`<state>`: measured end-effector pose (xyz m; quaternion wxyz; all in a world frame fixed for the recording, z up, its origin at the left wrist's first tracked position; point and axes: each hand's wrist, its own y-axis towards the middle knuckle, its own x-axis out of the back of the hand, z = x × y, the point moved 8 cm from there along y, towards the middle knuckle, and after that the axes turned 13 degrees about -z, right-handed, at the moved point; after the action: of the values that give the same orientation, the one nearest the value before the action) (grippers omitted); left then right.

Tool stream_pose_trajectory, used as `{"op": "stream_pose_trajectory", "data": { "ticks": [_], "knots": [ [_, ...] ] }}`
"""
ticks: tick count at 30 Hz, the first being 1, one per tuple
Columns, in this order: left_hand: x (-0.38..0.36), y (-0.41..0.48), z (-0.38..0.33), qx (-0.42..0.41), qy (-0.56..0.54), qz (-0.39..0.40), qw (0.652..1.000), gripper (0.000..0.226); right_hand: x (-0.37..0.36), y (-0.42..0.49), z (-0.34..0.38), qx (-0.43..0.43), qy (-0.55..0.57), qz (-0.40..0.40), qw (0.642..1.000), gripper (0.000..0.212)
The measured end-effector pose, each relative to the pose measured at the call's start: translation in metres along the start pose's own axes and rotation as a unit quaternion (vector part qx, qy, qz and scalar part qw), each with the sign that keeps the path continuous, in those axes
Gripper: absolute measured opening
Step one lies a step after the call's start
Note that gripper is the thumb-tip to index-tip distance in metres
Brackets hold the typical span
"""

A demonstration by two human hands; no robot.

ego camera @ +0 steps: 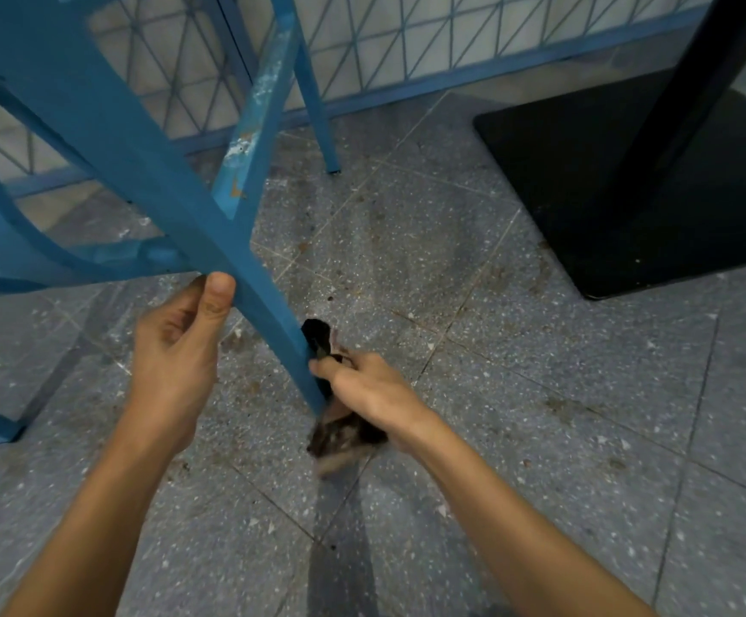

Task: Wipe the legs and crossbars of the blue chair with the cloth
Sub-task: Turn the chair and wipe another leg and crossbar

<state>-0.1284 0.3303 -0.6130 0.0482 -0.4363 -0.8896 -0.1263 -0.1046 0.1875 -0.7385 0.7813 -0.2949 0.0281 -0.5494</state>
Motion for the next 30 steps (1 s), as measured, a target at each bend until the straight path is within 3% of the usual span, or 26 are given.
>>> {"op": "stream_pose_trajectory", "data": {
  "ticks": [3,5,9,14,17,20,25,27,30],
  "knots": [
    [0.001,0.0,0.002,0.001,-0.002,-0.007,1.0,0.029,-0.003,0.012,-0.004,0.006,0.044,-0.005,0.999,0.062],
    [0.001,0.001,0.004,-0.002,-0.006,-0.014,1.0,0.033,-0.023,0.014,-0.014,-0.004,0.092,0.025,0.995,0.056],
    [0.001,0.003,0.008,0.003,-0.007,-0.016,1.0,0.036,-0.047,0.012,-0.03,0.01,0.04,0.015,0.999,0.062],
    [0.001,0.005,0.01,0.001,-0.001,-0.012,1.0,0.032,-0.04,0.011,-0.043,-0.113,0.11,-0.047,0.986,0.03],
    [0.0,0.007,0.009,-0.001,-0.004,-0.016,1.0,0.035,-0.045,-0.009,-0.033,-0.105,0.148,-0.032,0.983,0.035],
    [-0.002,0.006,0.01,0.001,-0.006,-0.013,1.0,0.03,-0.049,-0.019,-0.032,-0.069,0.107,-0.044,0.991,0.028],
    [-0.002,0.004,0.009,0.009,-0.015,-0.009,1.0,0.031,-0.053,0.0,-0.064,-0.114,0.056,-0.037,0.991,0.034],
    [-0.005,0.006,0.009,0.007,-0.016,-0.004,1.0,0.035,-0.049,0.005,-0.071,-0.138,0.083,-0.041,0.986,0.031],
    [-0.005,0.005,0.008,0.007,-0.018,-0.009,1.0,0.034,-0.039,-0.009,-0.05,-0.113,0.201,0.021,0.973,0.031]
  ]
}}
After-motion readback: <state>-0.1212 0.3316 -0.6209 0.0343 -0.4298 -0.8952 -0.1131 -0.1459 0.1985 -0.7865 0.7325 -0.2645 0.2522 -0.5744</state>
